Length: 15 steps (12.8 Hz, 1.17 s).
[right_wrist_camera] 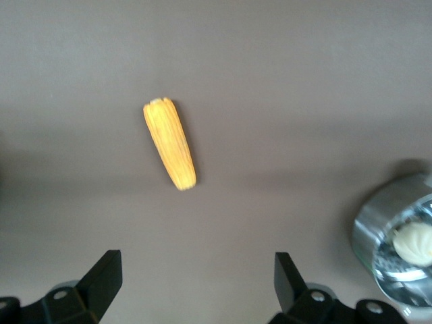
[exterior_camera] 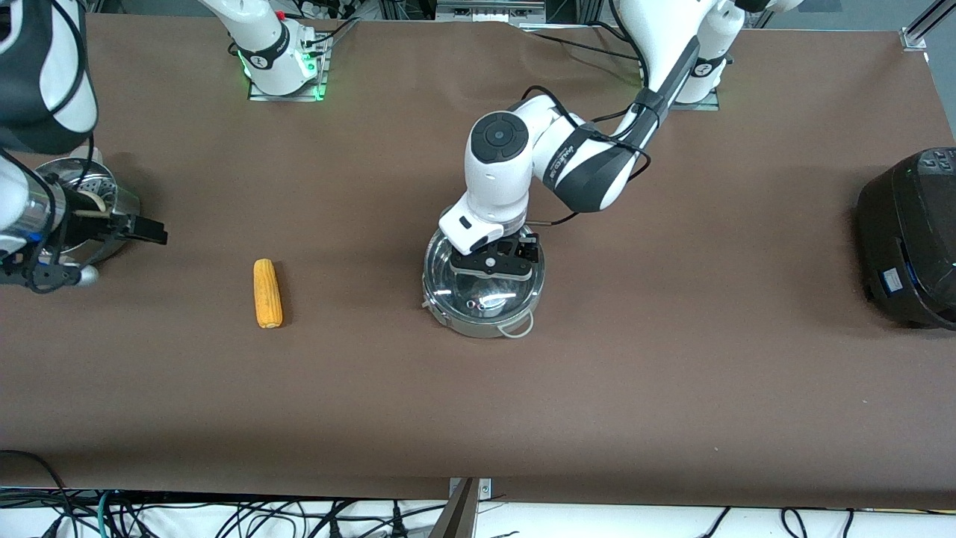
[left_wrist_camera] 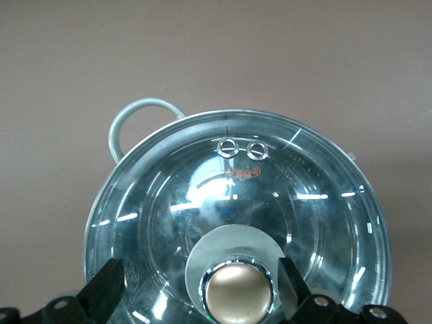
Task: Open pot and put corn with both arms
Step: 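Lower the right gripper onto the corn while the left gripper holds the lid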
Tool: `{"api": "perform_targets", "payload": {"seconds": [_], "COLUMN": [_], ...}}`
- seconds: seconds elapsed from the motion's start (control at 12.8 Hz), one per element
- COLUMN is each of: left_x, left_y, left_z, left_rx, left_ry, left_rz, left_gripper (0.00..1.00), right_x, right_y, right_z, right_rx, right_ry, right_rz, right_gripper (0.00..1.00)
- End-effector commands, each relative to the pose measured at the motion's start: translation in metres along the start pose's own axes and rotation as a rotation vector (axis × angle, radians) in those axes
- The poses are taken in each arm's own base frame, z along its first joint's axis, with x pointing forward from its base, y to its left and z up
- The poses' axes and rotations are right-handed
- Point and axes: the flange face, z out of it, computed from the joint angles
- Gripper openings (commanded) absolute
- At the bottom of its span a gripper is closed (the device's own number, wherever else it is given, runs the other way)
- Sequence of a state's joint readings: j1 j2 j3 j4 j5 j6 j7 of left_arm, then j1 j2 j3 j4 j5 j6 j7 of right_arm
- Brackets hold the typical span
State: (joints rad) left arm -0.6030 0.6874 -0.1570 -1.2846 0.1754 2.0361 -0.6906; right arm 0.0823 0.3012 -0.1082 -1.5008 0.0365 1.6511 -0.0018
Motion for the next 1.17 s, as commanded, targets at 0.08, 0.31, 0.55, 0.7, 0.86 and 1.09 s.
{"api": "perform_targets", "payload": {"seconds": [0.08,0.31,0.55,0.7,0.86,1.09], "left_x": [0.001,-0.003,-0.005,-0.005,-0.005,-0.005], "left_y": [0.009,0.015,0.017,0.017,0.017,0.017], "left_z": [0.001,0.001,0.005,0.007,0.01,0.012], "left_rx": [0.007,0.005,0.008,0.013,0.013,0.014], "left_ry": [0.02,0.019,0.015,0.015,0.013,0.01], "left_rz": [0.015,0.025,0.031,0.033,0.034,0.034], "left_gripper": [1.0,1.0,0.97,0.85,0.71,0.33], "right_x": [0.031,0.061,0.076,0.082,0.079,0.075], "right_y": [-0.013,-0.051,-0.076,-0.074,-0.072,-0.073], "right_z": [0.036,0.084,0.119,0.145,0.16,0.18], "right_rx": [0.075,0.062,0.052,0.044,0.038,0.034], "right_ry": [0.026,0.083,0.121,0.158,0.164,0.183], "right_rz": [-0.002,-0.049,-0.083,-0.15,-0.187,-0.19], "right_gripper": [1.0,1.0,1.0,1.0,1.0,1.0]}}
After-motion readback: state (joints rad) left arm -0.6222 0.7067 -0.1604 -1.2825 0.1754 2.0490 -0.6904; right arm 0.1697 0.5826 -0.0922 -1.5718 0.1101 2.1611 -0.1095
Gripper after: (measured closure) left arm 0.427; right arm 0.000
